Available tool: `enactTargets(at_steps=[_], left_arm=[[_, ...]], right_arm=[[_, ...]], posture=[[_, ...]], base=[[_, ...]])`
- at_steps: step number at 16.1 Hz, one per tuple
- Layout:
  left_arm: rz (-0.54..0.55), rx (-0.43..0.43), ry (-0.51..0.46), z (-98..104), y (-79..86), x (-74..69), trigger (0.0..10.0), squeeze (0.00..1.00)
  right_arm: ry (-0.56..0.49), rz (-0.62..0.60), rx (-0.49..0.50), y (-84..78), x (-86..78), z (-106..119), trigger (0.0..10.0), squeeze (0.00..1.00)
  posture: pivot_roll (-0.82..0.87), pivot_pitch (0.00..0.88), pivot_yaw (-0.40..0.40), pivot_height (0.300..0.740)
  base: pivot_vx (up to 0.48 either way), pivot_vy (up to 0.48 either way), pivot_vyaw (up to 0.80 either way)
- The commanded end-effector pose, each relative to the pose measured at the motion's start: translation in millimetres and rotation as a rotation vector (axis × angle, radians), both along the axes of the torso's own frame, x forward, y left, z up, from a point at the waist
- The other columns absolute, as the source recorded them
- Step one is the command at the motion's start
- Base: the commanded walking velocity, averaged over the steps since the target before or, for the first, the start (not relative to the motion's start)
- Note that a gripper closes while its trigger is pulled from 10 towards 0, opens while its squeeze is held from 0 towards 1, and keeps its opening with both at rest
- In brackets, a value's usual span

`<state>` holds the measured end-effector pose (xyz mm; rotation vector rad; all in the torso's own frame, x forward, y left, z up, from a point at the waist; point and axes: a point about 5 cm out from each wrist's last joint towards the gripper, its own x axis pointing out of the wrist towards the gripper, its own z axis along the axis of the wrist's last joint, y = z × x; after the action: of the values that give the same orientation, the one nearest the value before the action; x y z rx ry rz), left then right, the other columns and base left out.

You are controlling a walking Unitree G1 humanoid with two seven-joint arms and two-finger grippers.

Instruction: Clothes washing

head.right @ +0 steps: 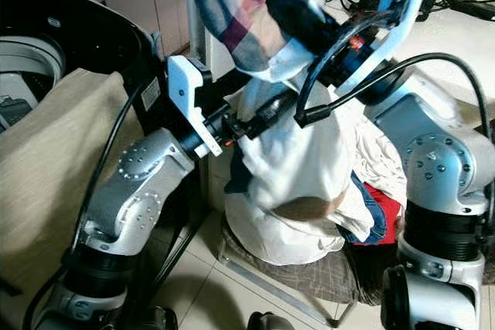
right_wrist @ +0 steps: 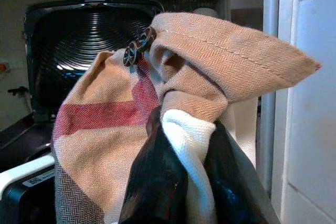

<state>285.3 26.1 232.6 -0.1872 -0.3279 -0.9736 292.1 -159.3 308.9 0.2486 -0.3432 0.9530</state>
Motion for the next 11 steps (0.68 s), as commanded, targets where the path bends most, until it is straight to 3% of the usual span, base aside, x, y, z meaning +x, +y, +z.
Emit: enactTargets(at_steps=[1,3,5,7,11], left_arm=[[-0.037,-0.028,0.0,5,-7.4,-1.8,10.0,0.0],[-0.111,-0.121,0.065,6,-6.0,-6.9,10.0,0.0],[-0.111,-0.134,0.063,6,-2.9,-7.6,10.0,0.0],[-0.084,-0.21,0.073,9,7.1,-5.5,10.0,0.0],[-0.145,-0.201,0.037,12,4.2,-11.6,10.0,0.0]], right_arm=[[-0.02,0.019,-0.015,3.8,-6.3,2,0.0,0.0],[-0.002,0.019,-0.029,4.0,-7.7,-2,0.0,0.0],[0.008,0.025,-0.022,4.1,-9.2,-4,0.0,0.0],[0.045,0.026,-0.022,4.0,-13.5,-13,0.0,0.0],[0.076,0.035,-0.01,2.7,-17.5,-18,0.0,0.0]], posture=[[-0.08,0.065,-0.053,0.74],[-0.07,0.066,-0.054,0.74],[-0.07,0.066,-0.056,0.74],[-0.07,0.067,-0.056,0.74],[-0.07,0.068,-0.054,0.74]], base=[[0.0,0.0,0.0],[0.0,0.0,0.0],[0.0,0.0,0.0],[0.0,0.0,0.0],[0.0,0.0,0.0]])
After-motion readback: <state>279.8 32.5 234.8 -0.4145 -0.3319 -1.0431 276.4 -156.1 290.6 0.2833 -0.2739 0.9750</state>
